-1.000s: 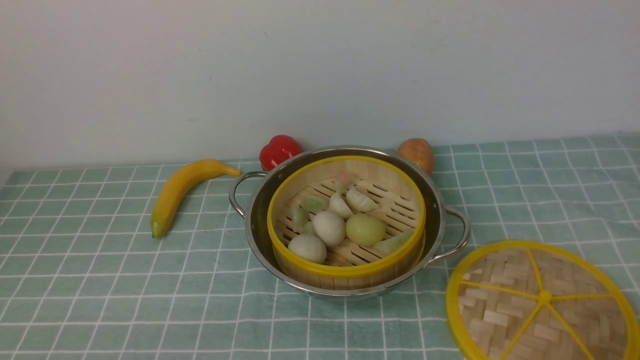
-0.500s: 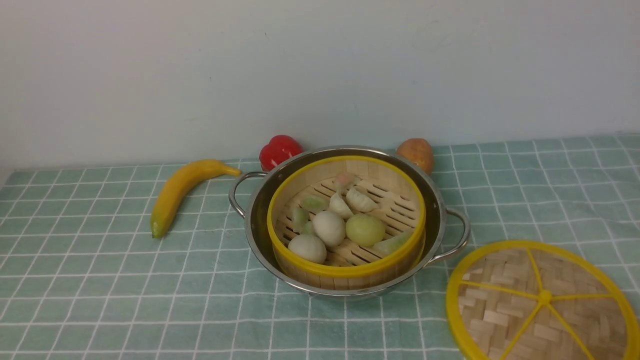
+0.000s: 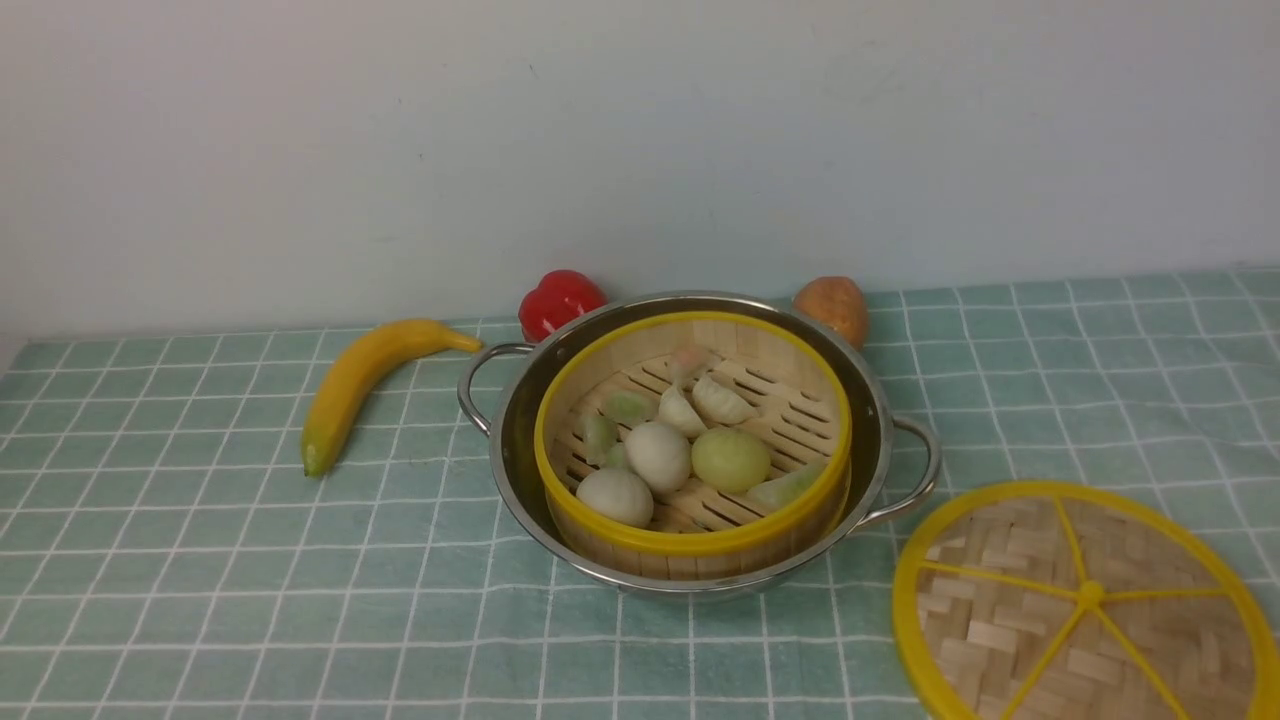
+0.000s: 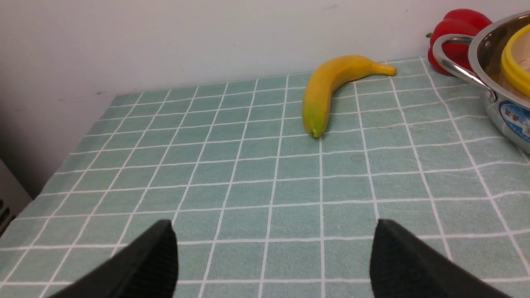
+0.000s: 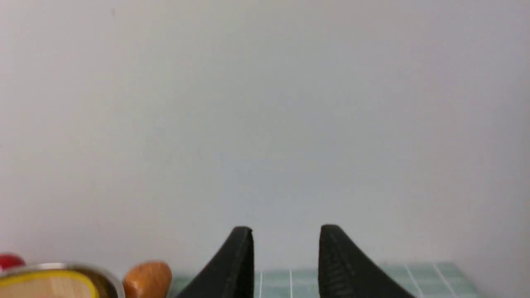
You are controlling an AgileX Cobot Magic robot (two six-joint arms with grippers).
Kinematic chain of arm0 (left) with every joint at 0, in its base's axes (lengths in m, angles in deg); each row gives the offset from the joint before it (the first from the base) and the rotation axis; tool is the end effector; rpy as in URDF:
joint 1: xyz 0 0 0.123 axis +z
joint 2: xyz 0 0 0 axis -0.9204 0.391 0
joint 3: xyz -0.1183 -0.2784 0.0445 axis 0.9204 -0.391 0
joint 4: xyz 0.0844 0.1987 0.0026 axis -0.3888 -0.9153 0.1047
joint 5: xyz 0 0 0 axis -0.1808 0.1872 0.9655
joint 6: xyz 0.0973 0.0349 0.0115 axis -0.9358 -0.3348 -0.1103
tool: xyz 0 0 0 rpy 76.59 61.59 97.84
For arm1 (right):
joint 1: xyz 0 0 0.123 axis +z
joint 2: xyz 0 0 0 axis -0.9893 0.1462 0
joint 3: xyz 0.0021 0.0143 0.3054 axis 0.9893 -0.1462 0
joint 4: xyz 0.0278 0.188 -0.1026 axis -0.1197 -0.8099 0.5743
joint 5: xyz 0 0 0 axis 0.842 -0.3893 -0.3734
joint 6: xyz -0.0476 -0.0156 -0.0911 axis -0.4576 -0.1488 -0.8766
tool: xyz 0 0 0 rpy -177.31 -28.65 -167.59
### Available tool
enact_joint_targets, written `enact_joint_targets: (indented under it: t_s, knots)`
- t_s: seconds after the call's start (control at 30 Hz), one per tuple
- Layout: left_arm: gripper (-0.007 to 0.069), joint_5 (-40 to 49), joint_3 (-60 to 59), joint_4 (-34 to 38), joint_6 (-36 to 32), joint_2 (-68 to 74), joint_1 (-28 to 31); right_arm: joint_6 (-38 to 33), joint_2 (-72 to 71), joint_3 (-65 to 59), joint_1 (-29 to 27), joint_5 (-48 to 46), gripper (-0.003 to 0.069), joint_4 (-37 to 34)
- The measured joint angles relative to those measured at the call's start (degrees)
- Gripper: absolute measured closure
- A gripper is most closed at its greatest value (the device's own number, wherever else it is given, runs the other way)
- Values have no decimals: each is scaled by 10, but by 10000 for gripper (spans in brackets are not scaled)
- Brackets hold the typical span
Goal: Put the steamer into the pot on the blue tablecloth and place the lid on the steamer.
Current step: 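Move the gripper down to the bamboo steamer lid and grasp its center knob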
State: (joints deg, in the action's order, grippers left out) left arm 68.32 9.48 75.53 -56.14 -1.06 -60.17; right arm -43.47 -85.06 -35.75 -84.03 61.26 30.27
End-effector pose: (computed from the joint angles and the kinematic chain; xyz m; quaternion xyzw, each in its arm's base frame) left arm 0.0088 0.0015 0.1770 0.0084 0.7933 0.0808 0.6034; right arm 0.0023 -0.0011 0.2493 0.0724 0.6737 0.0407 0.7343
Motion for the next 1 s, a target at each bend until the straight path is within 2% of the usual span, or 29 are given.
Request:
enact_joint_targets:
  t_s: [0.17, 0.33, 0.53, 0.63, 0.77, 1.0]
  knots:
    - [48, 0, 0, 0, 0, 0, 0, 4, 37, 83, 0, -67, 416, -11]
    - [48, 0, 0, 0, 0, 0, 0, -9, 107, 186, 0, -243, 416, -52]
    - [48, 0, 0, 0, 0, 0, 0, -6, 151, 220, 0, -277, 416, -130]
    - [48, 0, 0, 0, 0, 0, 0, -13, 166, 221, 0, -288, 416, -147]
    - [48, 0, 0, 0, 0, 0, 0, -53, 175, 223, 0, -309, 416, -142]
    - [48, 0, 0, 0, 0, 0, 0, -171, 175, 243, 0, -384, 416, -132]
